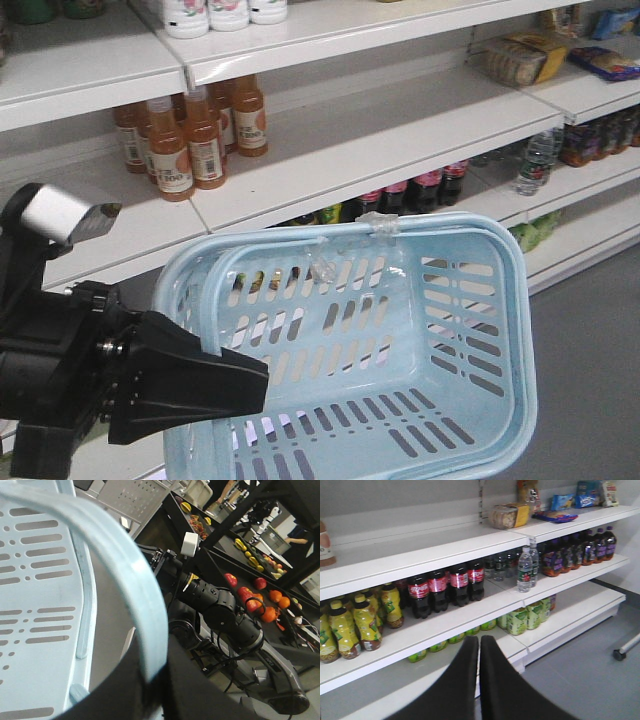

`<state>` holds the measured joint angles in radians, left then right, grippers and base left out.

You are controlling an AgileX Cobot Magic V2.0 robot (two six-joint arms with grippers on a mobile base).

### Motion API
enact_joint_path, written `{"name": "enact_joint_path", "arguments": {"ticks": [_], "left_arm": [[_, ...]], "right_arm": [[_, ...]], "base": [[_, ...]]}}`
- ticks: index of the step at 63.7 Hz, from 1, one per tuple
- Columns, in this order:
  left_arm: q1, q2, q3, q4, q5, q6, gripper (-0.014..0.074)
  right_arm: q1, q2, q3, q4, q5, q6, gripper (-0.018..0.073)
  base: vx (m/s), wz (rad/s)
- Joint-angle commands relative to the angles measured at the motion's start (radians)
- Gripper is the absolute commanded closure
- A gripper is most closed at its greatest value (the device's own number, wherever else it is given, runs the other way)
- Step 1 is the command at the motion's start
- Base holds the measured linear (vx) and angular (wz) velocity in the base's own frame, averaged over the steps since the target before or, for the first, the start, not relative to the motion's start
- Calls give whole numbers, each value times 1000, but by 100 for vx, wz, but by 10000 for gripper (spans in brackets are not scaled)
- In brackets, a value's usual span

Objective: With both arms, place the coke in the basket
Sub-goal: 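Turn the base away from the shelf while holding the basket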

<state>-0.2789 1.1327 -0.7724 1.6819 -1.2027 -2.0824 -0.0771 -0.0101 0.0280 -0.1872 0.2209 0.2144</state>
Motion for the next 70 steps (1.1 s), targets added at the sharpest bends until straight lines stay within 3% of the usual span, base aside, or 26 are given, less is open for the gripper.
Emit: {"name": "enact_joint_path", "arguments": {"ticks": [1, 70], "left_arm": [[-3, -24, -24, -103, -95, 5, 603], [-3, -24, -24, -103, -95, 5, 603]], "right_arm": [[-7, -19, 11, -7, -71, -3, 564], [-7, -19, 11, -7, -71, -3, 564]], "base": [[-6, -48], [-7, -59]]}}
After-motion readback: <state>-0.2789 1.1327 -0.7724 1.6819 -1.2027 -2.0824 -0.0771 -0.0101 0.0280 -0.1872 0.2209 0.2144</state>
